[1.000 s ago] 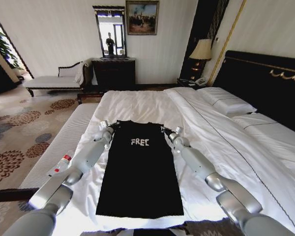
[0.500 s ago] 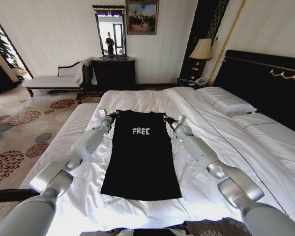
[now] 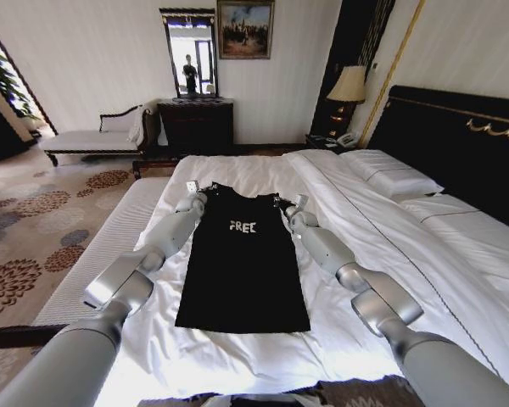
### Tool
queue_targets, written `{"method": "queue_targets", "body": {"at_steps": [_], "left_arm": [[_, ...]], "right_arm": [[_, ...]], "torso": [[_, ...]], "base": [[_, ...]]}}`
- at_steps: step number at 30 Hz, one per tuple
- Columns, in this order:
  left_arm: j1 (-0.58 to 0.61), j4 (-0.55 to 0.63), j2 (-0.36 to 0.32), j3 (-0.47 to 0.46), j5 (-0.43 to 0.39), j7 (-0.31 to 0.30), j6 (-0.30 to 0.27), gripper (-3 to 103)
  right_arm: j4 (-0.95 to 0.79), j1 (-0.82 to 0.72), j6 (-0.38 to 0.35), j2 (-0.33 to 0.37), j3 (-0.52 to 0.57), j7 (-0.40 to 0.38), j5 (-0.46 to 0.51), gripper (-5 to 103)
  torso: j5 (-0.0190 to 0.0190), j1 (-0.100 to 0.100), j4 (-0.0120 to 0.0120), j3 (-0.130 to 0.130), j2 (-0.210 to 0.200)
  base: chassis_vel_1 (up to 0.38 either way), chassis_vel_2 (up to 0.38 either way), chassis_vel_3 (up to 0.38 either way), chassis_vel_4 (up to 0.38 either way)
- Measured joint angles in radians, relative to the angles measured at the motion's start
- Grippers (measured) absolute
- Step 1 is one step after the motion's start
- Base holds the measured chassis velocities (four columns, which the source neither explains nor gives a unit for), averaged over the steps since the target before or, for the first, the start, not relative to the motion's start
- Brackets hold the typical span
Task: Fold the clothes on the bed.
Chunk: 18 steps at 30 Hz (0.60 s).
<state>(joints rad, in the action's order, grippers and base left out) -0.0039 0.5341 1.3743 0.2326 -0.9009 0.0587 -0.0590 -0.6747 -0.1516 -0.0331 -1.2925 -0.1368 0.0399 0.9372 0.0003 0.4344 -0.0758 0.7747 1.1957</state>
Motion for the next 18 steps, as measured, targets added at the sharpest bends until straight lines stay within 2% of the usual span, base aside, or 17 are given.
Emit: {"method": "queue_targets", "body": {"at_steps": [5, 7, 10, 15, 18], "left_arm": [[0.024, 0.006, 0.015, -0.032, 0.004, -0.01, 0.012, 2], [0.082, 0.073, -0.002, -0.042, 0.006, -0.033, 0.027, 2], [0.15, 0.153, -0.031, -0.055, 0.008, -0.056, 0.039, 2], [0.228, 0.24, -0.069, -0.08, 0.007, -0.081, 0.047, 2], [0.286, 0.29, -0.082, -0.102, 0.009, -0.102, 0.081, 2]], "right_arm": [[-0.03, -0.015, 0.008, -0.007, 0.002, -0.011, -0.02, 3], [-0.066, -0.048, 0.013, -0.003, 0.008, -0.02, -0.033, 3], [-0.115, -0.103, 0.026, 0.016, 0.022, -0.026, -0.054, 3], [-0.185, -0.18, 0.036, 0.035, 0.026, -0.036, -0.07, 3], [-0.246, -0.254, 0.046, 0.051, 0.022, -0.048, -0.086, 3]], "torso": [[-0.0003, 0.0, -0.0005, 0.0, 0.0], [-0.0002, 0.0, 0.0005, 0.0, 0.0], [-0.0006, 0.0, -0.0003, 0.0, 0.0], [-0.0006, 0.0, -0.0002, 0.0, 0.0], [-0.0003, 0.0, 0.0002, 0.0, 0.0]], "base": [[0.0, 0.0, 0.0, 0.0], [0.0, 0.0, 0.0, 0.0], [0.0, 0.0, 0.0, 0.0], [0.0, 0.0, 0.0, 0.0], [0.0, 0.0, 0.0, 0.0]]}}
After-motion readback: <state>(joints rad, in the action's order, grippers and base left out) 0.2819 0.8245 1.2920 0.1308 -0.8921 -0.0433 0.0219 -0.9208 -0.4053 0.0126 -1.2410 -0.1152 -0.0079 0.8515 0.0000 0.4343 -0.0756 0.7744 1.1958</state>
